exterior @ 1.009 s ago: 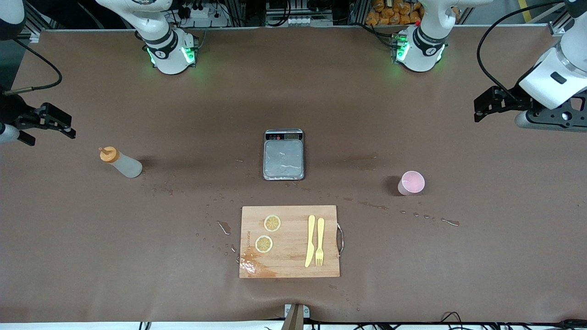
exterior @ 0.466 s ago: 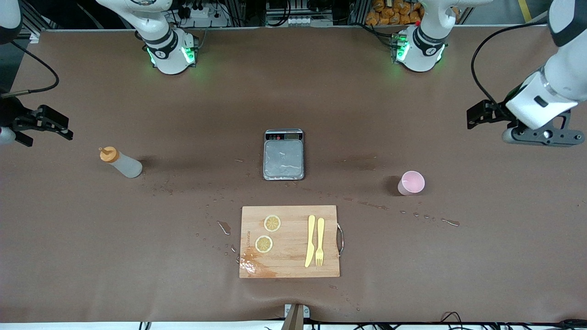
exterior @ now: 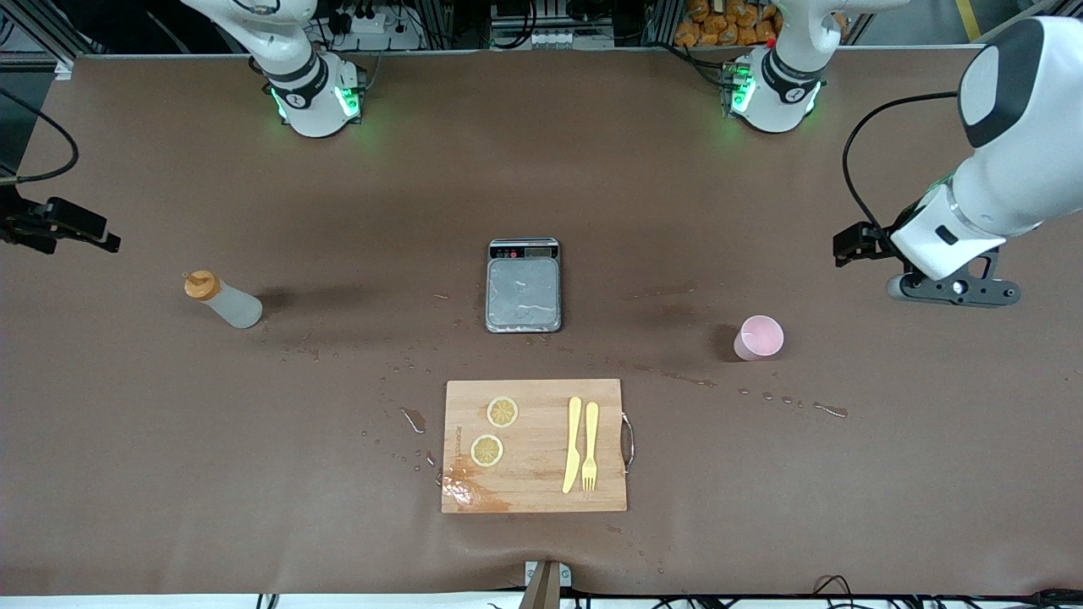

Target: Add sauce to pink cup with both arms

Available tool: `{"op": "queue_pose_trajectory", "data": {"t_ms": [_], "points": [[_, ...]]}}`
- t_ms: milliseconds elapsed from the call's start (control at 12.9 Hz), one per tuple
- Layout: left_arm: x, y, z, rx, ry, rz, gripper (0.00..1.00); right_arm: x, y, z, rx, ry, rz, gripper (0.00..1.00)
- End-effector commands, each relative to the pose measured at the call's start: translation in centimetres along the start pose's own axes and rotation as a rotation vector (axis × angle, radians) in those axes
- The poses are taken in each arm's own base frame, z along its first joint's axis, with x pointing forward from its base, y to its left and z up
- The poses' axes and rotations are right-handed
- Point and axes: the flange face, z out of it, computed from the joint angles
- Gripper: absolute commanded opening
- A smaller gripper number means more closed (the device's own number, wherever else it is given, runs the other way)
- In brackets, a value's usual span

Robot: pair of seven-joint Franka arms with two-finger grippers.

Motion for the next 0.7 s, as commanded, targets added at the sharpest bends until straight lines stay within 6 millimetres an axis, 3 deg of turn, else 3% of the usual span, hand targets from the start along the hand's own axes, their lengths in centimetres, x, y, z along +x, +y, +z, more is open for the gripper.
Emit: {"op": "queue_pose_trajectory", "data": {"t_ms": [0,155,311,621], "points": [[0.6,-0.4,0.7,-0.003,0.027,0.012,1.00,0.2,2.3,1.0,0.080,-0.052,0.174,1.00],[1.5,-0.6,2.1,-0.001,0.025,0.010,1.00,0.4,4.1,2.2,0.167,-0.107,0.299,1.00],[2.4,-0.3,2.9,0.000,0.036,0.003,1.00,0.6,8.1,4.3,0.325,-0.206,0.534,1.00],[4.2,0.4,5.8,-0.008,0.042,-0.001,1.00,1.4,12.1,8.3,0.352,-0.348,0.825,1.00]]}}
